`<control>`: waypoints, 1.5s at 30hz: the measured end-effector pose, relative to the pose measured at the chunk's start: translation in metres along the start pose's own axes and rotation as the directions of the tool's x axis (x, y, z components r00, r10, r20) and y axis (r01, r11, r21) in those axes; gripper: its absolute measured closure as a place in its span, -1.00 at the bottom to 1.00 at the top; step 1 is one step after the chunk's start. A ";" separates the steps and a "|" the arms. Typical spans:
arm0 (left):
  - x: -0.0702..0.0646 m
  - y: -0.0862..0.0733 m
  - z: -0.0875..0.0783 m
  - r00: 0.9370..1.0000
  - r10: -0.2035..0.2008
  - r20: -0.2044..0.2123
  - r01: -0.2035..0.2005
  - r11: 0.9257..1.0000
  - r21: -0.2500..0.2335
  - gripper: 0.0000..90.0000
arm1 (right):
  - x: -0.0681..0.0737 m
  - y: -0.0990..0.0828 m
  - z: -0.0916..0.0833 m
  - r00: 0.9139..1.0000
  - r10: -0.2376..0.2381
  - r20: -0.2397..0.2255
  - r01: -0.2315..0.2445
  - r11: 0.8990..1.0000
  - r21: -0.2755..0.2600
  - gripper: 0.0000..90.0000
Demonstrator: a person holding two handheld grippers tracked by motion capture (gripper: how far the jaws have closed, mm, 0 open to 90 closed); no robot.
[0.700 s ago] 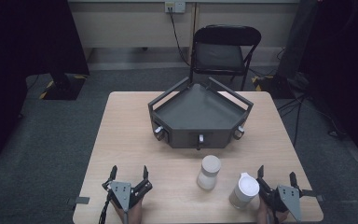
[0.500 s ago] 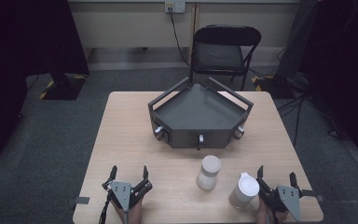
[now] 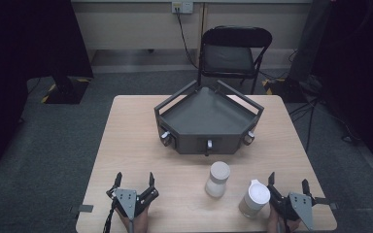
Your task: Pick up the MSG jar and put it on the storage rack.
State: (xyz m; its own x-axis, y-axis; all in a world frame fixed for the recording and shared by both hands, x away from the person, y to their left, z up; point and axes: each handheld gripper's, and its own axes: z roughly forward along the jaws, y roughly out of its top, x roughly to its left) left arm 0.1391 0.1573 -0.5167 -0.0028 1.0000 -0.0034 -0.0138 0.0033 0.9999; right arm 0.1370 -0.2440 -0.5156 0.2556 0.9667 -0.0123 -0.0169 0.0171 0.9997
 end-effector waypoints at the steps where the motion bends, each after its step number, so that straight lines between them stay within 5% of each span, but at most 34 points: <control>1: 0.000 0.000 0.000 1.000 0.000 0.000 0.000 1.000 0.000 -0.99 | 0.000 0.000 0.000 1.000 0.000 0.000 0.000 1.000 0.000 -0.99; 37: -0.001 0.000 0.000 1.000 -0.007 -0.007 0.007 1.000 0.000 -1.00 | 0.000 0.000 0.000 1.000 0.000 0.001 0.000 1.000 0.000 -0.99; 45: 0.003 0.003 0.001 0.999 -0.034 0.001 0.034 0.999 0.016 -1.00 | 0.000 0.000 0.000 1.000 0.000 0.001 0.000 1.000 0.000 -0.99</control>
State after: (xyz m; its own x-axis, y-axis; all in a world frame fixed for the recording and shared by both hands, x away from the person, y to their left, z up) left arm 0.1400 0.1601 -0.5135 -0.0010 0.9993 -0.0375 0.0023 0.0375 0.9993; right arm 0.1371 -0.2437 -0.5155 0.2568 0.9664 -0.0125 -0.0168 0.0174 0.9997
